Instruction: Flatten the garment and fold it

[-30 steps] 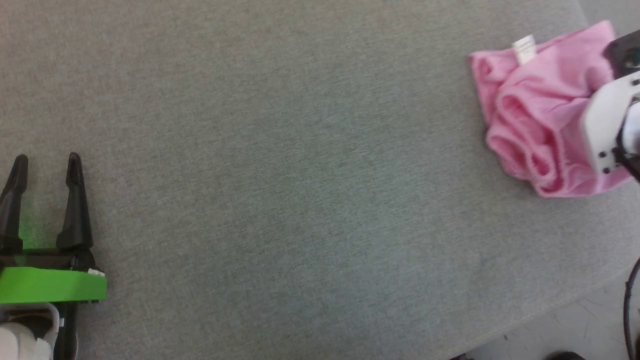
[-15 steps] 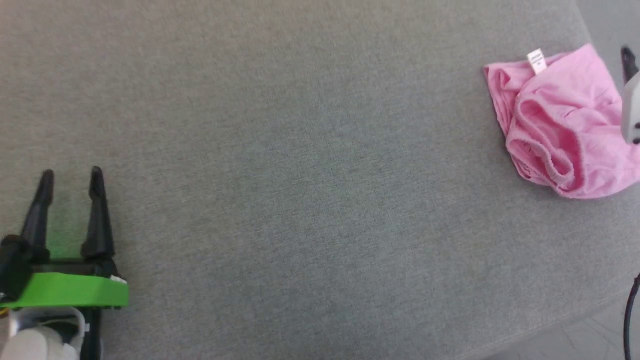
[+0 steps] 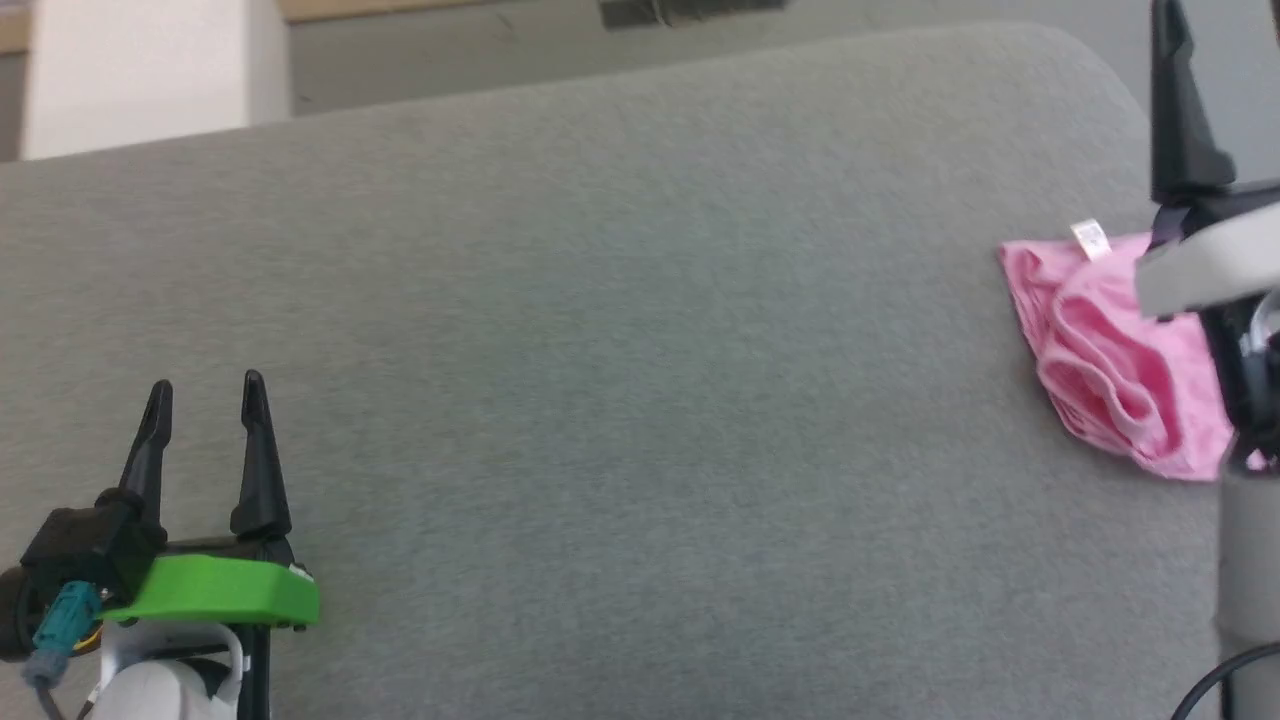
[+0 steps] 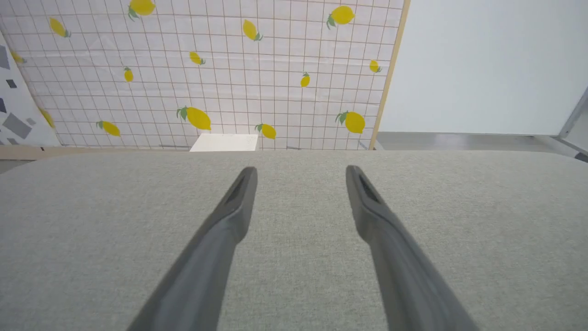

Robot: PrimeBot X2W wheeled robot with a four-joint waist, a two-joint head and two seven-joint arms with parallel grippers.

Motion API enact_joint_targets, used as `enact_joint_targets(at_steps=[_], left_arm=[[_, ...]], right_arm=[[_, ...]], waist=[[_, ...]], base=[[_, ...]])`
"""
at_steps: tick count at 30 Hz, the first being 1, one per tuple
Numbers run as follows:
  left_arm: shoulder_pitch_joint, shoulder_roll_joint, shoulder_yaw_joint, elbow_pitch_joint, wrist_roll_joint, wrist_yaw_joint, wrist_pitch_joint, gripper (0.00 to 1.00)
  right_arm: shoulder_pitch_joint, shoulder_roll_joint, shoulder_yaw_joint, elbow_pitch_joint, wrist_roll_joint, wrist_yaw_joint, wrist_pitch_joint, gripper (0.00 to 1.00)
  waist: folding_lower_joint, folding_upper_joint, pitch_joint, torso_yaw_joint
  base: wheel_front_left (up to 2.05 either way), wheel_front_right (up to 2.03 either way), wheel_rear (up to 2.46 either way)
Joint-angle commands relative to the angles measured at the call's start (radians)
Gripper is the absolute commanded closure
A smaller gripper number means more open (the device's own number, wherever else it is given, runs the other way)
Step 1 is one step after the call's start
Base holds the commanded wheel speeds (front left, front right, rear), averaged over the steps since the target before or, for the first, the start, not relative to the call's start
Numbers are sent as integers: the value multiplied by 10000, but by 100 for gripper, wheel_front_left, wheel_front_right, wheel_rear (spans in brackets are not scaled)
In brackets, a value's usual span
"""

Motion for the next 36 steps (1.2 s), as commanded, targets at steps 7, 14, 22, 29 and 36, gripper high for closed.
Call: enact_joint_targets(at_steps=[7, 14, 22, 29, 36], left_arm=[[-265, -281, -116, 325, 208, 373, -195, 0], [-415, -500, -262, 737, 293, 577, -293, 0], [-436, -671, -509, 1362, 149, 411, -370, 0], [-439, -804, -873, 1970, 131, 225, -398, 0], [-260, -1093, -1194, 2360, 145, 153, -479, 0]], right_arm=[[1570, 1086, -124, -597, -100, -13, -1802, 0], [3202, 1240, -52, 193, 1539, -13, -3502, 0], [4118, 1243, 25, 1170, 1461, -13, -4023, 0], [4926, 1244, 25, 1332, 473, -13, -4029, 0], [5422, 1245, 210, 1844, 312, -13, -4030, 0]], waist=[[0, 82, -1620, 1714], [0, 82, -2027, 2153], [0, 82, -2308, 2355], [0, 82, -2398, 2396], [0, 82, -2473, 2313]], base=[[0, 0, 0], [0, 0, 0], [0, 0, 0], [0, 0, 0], [0, 0, 0]])
